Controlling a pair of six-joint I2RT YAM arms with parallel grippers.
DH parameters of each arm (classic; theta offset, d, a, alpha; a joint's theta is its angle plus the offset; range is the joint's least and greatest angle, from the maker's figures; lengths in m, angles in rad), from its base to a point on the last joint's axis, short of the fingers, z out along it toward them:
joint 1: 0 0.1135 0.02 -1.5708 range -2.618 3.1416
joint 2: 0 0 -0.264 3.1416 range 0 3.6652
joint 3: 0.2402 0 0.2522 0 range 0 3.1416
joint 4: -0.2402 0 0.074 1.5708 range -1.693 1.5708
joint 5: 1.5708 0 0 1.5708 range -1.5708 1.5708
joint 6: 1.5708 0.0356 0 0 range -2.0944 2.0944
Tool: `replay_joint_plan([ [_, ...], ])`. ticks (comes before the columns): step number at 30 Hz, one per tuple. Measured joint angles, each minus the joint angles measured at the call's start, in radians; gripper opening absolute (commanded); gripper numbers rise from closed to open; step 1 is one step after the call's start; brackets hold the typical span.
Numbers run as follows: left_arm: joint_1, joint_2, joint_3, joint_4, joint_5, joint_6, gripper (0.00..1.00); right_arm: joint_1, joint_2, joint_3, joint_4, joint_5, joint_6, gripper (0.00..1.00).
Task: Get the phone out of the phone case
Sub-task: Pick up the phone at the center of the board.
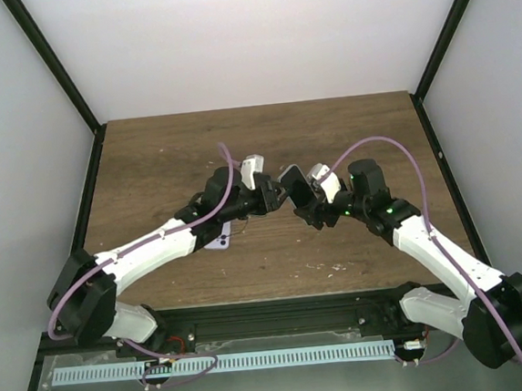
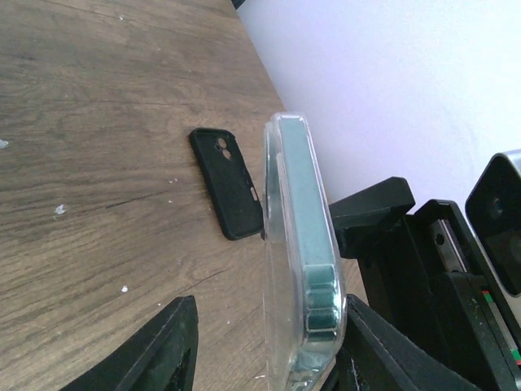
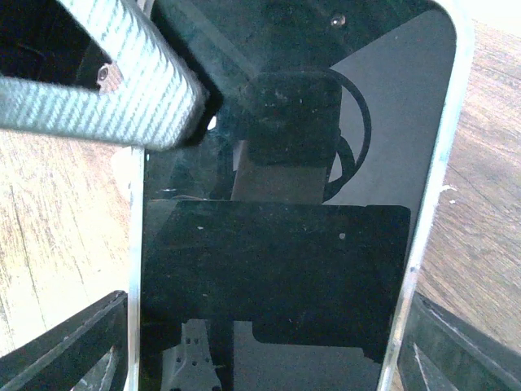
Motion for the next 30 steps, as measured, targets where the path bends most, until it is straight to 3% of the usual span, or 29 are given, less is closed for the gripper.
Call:
replay_joint_plan([
  [16,-0.017,0.127,0.085,0.052,0.004,-0.037,0.20,-0.002,0.009,-0.001,0.001,0.044,-0.012,0.53],
  [21,-0.021,0.166,0.107,0.055,0.019,-0.044,0.06,-0.002,0.009,-0.001,0.001,0.056,-0.021,0.54],
  [23,-0.021,0.173,0.113,0.056,0.020,-0.033,0.01,-0.004,0.009,-0.001,0.000,0.058,-0.023,0.59],
  [29,-0.021,0.169,0.118,0.040,0.023,-0.003,0.00,-0.005,0.010,-0.001,-0.002,0.057,-0.032,0.99],
  [30,-0.020,0.159,0.118,0.024,0.026,0.011,0.00,-0.004,0.010,0.000,-0.004,0.054,-0.044,1.00],
])
